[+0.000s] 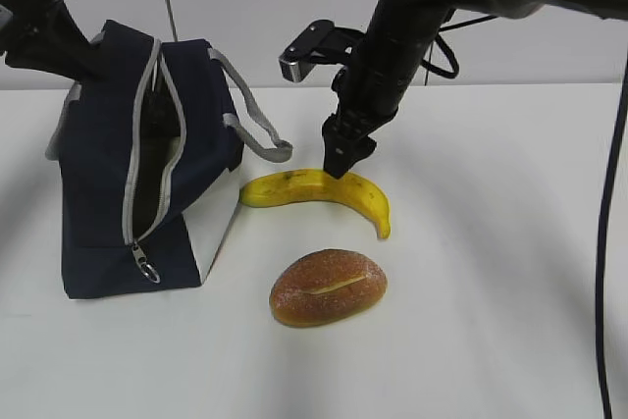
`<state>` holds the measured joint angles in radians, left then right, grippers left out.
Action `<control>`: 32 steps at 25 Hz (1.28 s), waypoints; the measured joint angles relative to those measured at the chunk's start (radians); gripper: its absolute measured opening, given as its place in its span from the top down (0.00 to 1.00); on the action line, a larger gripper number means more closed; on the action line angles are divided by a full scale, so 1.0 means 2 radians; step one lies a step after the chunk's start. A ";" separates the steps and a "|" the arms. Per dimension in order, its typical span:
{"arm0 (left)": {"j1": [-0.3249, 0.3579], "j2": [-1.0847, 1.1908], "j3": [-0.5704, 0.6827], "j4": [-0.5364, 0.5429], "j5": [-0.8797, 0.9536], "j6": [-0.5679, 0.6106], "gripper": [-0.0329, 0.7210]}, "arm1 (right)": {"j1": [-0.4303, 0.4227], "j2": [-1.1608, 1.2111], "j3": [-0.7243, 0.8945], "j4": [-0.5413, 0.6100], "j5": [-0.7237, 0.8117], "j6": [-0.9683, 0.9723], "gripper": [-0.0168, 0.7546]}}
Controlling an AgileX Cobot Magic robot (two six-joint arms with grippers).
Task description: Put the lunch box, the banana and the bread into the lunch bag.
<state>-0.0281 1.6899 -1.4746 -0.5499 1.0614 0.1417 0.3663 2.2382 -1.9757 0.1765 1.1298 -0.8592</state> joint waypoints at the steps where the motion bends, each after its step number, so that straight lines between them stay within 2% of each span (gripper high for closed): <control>1: 0.000 0.000 0.000 0.000 0.000 0.000 0.96 | 0.000 0.007 0.000 0.005 -0.009 -0.014 0.31; 11: 0.000 0.000 0.000 0.000 0.003 0.000 0.96 | 0.000 0.055 0.000 0.025 -0.084 -0.074 0.29; 17: 0.000 0.000 0.000 0.000 0.004 0.000 0.96 | 0.000 0.075 0.000 0.034 -0.094 -0.090 0.29; 19: 0.000 0.000 0.000 0.000 0.004 0.000 0.96 | 0.001 0.075 0.000 0.034 -0.095 -0.092 0.34; 25: 0.000 0.000 0.000 0.000 0.004 0.000 0.96 | 0.002 0.077 0.000 0.034 -0.096 -0.096 0.55; 32: 0.000 0.000 0.000 0.000 0.004 0.000 0.96 | 0.002 0.077 0.000 0.030 -0.094 -0.093 0.59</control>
<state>-0.0281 1.6899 -1.4746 -0.5490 1.0691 0.1417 0.3695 2.3914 -1.9757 0.2359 0.9417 -1.0460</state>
